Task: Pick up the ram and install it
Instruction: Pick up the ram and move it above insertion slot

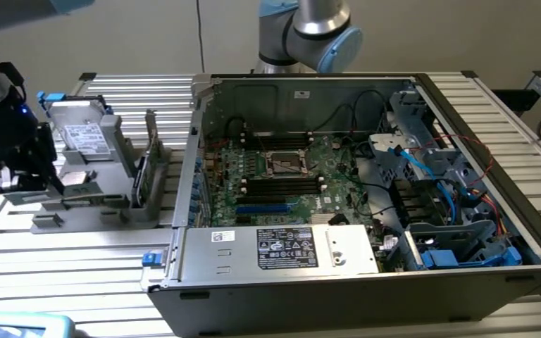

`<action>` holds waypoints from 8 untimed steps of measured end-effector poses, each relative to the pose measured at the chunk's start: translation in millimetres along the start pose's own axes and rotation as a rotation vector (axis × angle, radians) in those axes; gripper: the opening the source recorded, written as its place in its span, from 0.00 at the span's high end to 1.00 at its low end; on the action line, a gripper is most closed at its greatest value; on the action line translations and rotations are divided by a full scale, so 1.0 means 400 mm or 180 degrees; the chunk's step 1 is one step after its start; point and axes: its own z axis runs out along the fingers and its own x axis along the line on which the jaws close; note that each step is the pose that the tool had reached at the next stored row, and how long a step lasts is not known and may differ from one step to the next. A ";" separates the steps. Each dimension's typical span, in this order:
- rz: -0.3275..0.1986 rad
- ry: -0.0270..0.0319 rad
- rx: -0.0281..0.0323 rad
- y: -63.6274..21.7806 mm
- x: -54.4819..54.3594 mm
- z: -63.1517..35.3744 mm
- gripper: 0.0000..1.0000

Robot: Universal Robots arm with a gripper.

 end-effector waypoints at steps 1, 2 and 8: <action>0.0002 0.0000 0.0000 0.001 0.000 -0.011 0.85; 0.0003 0.0000 0.0000 0.001 0.000 -0.022 0.85; 0.0037 -0.0005 0.0002 0.003 -0.002 -0.089 0.85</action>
